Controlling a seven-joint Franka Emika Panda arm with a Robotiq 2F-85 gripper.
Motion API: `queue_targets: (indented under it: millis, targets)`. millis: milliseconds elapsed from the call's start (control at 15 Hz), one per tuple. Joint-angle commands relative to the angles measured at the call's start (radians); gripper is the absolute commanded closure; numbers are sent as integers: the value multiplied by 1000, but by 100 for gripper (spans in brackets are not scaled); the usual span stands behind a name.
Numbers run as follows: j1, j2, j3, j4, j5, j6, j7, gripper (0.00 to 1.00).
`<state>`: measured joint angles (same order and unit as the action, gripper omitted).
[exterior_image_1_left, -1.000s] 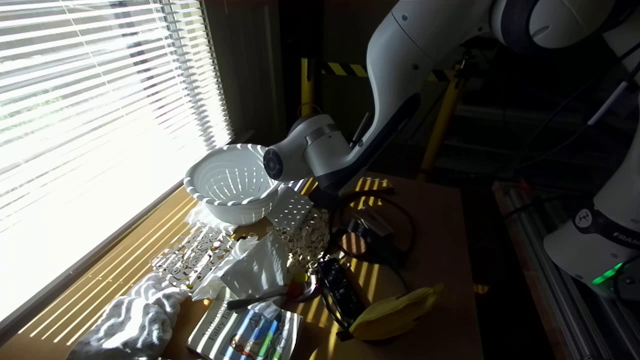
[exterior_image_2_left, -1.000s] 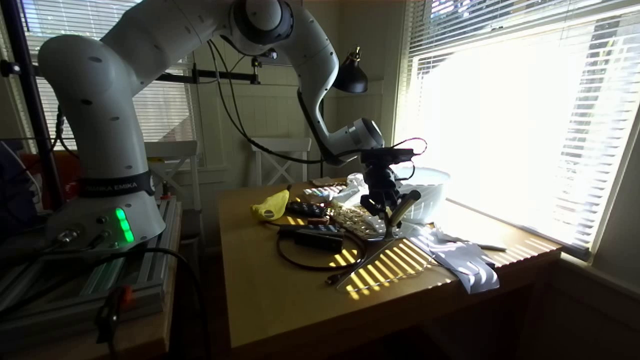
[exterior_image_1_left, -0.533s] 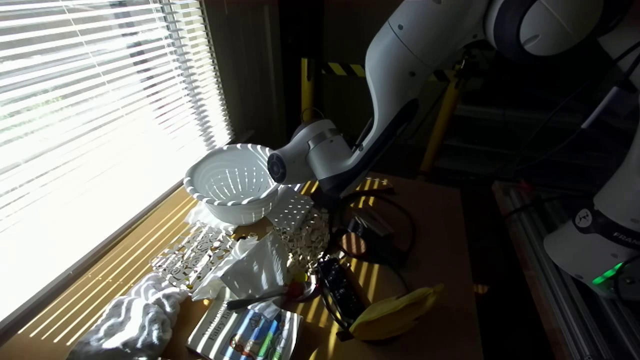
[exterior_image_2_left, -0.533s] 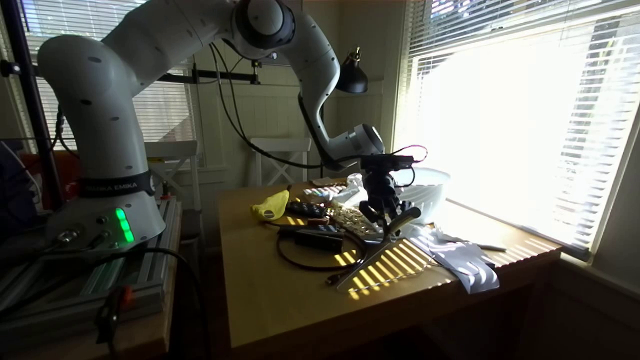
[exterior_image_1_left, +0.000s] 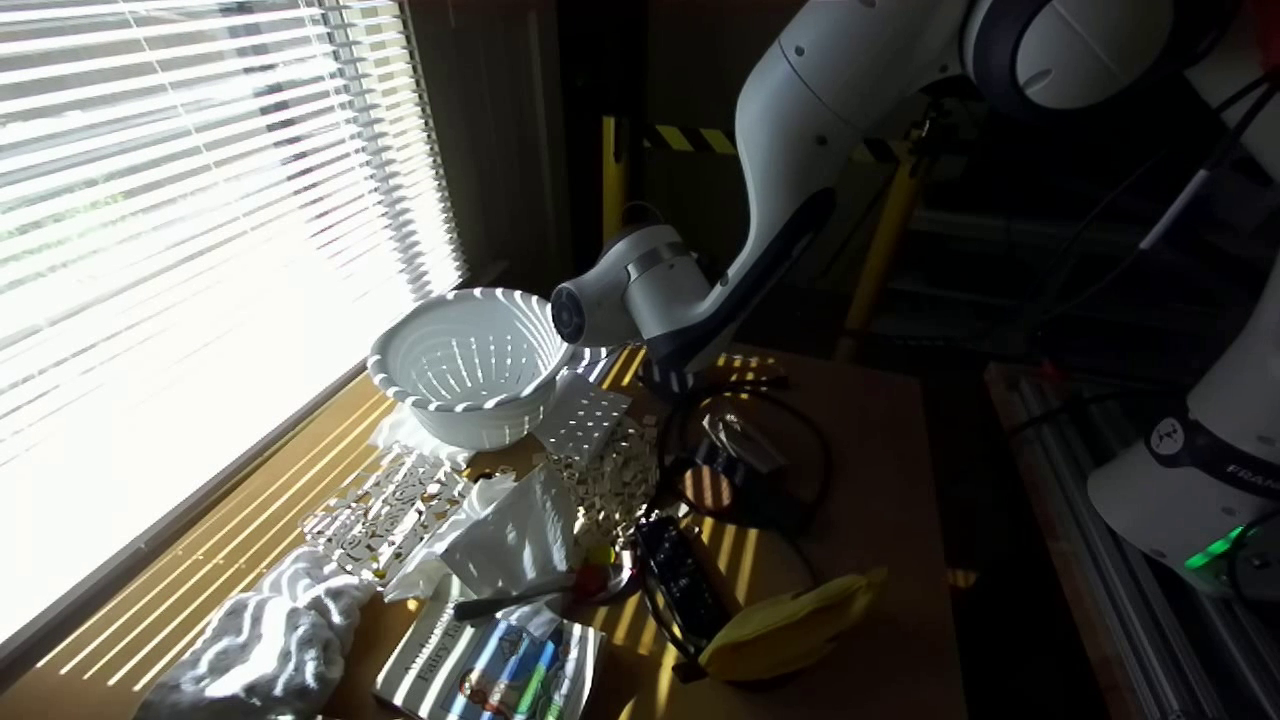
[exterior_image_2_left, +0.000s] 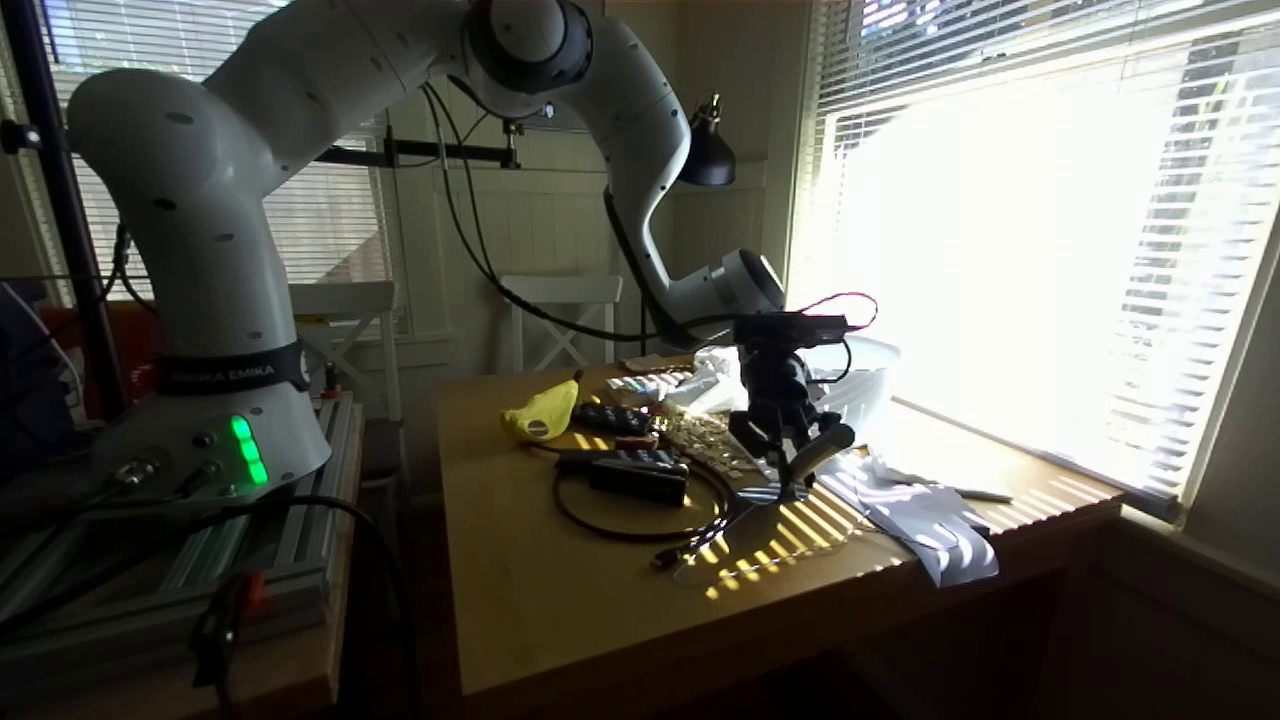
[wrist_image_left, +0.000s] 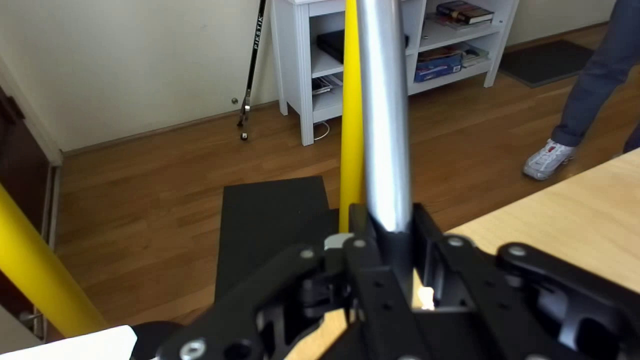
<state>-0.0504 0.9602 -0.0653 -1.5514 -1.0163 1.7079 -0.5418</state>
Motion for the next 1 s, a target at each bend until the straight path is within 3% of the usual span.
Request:
queue_targets:
  millis: [0,933]
  targets:
    - [19,-1,13,10,-24,-27,16,94]
    - [45,70,29,133,7,-196,-2,94]
